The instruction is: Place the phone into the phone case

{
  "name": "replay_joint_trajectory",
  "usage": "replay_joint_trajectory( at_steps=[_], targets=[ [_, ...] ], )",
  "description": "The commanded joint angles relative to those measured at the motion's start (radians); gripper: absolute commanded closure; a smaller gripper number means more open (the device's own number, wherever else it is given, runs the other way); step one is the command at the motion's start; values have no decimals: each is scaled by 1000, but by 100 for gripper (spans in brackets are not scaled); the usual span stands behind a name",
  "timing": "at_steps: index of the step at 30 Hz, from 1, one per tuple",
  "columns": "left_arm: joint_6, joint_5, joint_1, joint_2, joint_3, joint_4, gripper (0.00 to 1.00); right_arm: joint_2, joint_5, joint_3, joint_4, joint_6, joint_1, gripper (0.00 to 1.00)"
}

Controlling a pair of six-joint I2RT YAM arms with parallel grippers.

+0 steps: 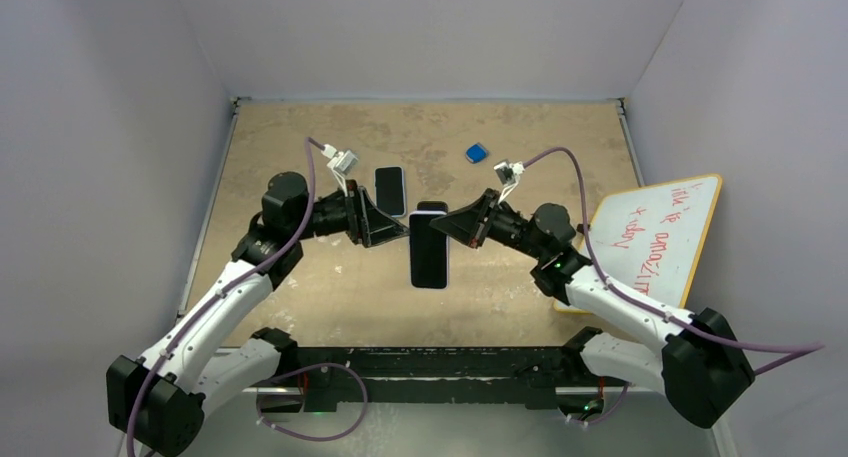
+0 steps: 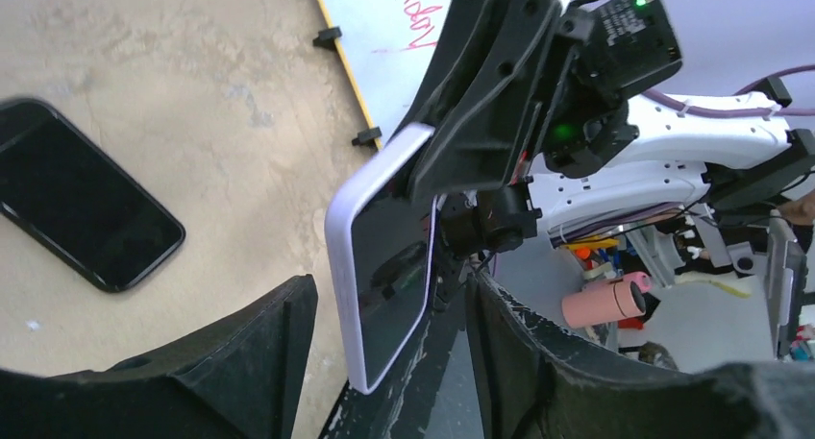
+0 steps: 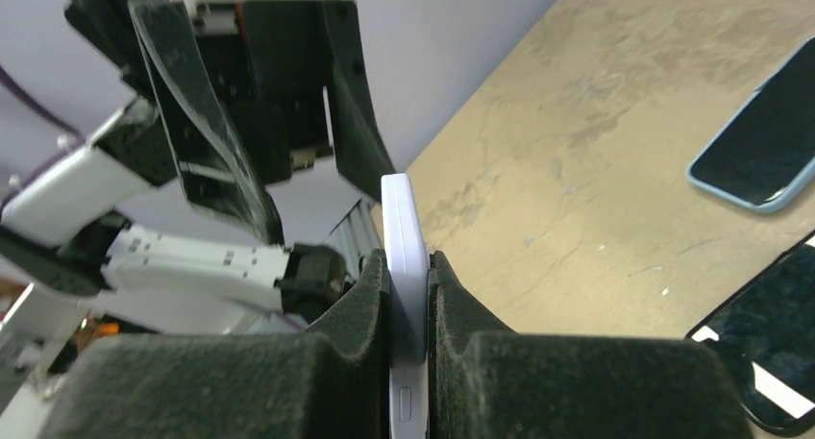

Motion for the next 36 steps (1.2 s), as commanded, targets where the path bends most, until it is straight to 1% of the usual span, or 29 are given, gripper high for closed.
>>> replay_joint_trajectory(
  at_steps=[1, 5, 8, 11, 14, 17, 19, 20, 26, 27, 28, 29, 31, 32, 33, 34, 36],
  targets=[
    [115, 48, 3, 5, 75, 19, 40, 4, -165, 70, 81, -7, -2, 100],
    [125, 118, 3, 67, 81, 58, 41, 15, -189, 67, 121, 17, 0, 100],
    [121, 124, 3, 83, 70, 75, 43, 25, -188, 54, 159, 39, -2, 100],
    [124, 126, 3, 83, 58, 82, 50, 43, -188, 53, 179, 55, -1, 100],
    [137, 137, 3, 89, 56, 67, 64, 52, -168, 47, 190, 69, -1, 100],
    [153, 91, 3, 80, 55, 39, 85, 60, -153, 42, 184, 64, -1, 100],
    [163, 72, 3, 75, 57, 29, 98, 60, -136, 40, 163, 54, -2, 100],
    [170, 65, 3, 74, 61, 18, 100, 61, -131, 42, 151, 47, -1, 100],
    [256, -35, 4, 70, 112, -130, 100, 63, -94, 57, 40, -17, -1, 100],
    [264, -43, 3, 69, 121, -144, 98, 64, -90, 60, 26, -26, -1, 100],
    [269, -48, 3, 70, 126, -152, 90, 64, -90, 64, 10, -38, -2, 100],
    [275, -54, 3, 67, 131, -159, 80, 65, -90, 67, -8, -46, -1, 100],
    [286, -77, 3, 62, 138, -177, 57, 64, -82, 69, -47, -54, -1, 100],
    [303, -92, 3, 59, 144, -191, 49, 61, -70, 69, -65, -61, -3, 100],
    [317, -104, 3, 55, 149, -205, 31, 59, -48, 74, -103, -79, -4, 100],
    [328, -115, 3, 51, 151, -218, 20, 58, -24, 88, -149, -102, -6, 100],
    [358, -144, 3, 42, 155, -253, 14, 63, 20, 118, -250, -152, -16, 100]
  ],
)
